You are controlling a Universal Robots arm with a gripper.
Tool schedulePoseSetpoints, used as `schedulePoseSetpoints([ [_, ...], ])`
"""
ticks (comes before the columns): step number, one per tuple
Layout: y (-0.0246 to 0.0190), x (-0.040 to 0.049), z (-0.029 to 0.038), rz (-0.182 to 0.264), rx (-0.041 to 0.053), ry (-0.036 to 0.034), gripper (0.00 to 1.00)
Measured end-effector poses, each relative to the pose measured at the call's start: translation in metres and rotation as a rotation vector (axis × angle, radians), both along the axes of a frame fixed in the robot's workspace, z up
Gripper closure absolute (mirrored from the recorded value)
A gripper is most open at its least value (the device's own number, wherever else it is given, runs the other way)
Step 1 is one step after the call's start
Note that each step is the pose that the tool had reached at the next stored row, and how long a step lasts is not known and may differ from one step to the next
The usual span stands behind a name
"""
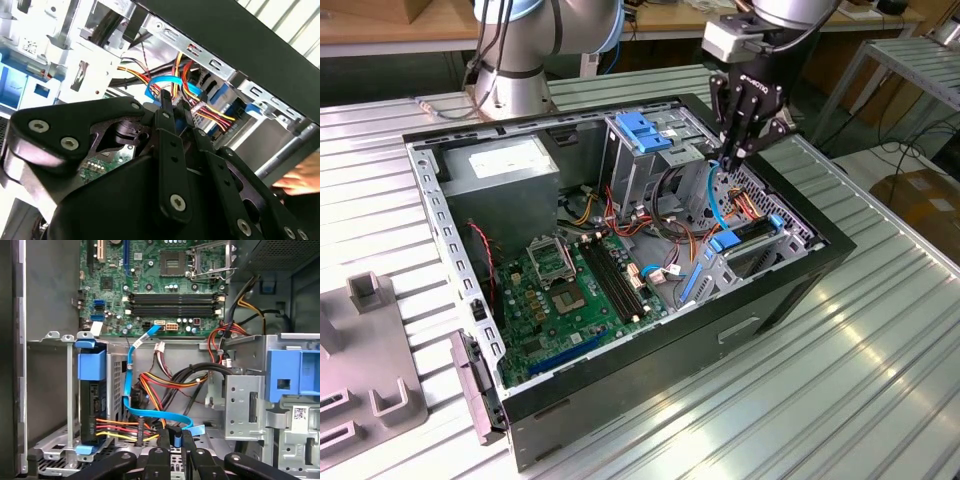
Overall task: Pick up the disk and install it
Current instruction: 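Insert the second disk wire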
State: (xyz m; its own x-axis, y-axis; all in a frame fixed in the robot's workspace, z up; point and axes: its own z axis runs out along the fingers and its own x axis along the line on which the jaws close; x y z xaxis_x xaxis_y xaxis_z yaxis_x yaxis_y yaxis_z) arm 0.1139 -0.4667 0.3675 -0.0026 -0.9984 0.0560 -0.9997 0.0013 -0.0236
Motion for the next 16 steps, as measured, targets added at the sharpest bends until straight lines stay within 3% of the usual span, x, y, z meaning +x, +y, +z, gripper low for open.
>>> schedulePoseSetpoints([
  [1, -0.0027, 0.0000, -0.0005, 0.000, 0.0065, -0.0001, 0.79],
  [7, -0.0108, 0.0000, -0.0006, 0.000, 0.0084, 0.0000, 0.79],
  [9, -0.0150, 0.0000, -0.0007, 0.000, 0.0090, 0.0000, 0.79],
  [14, -0.0277, 0.0000, -0.0007, 0.000, 0.0204, 0.0000, 0.79],
  [16, -0.0290, 0.0000, -0.0003, 0.000, 0.0205, 0.0001, 0.79],
])
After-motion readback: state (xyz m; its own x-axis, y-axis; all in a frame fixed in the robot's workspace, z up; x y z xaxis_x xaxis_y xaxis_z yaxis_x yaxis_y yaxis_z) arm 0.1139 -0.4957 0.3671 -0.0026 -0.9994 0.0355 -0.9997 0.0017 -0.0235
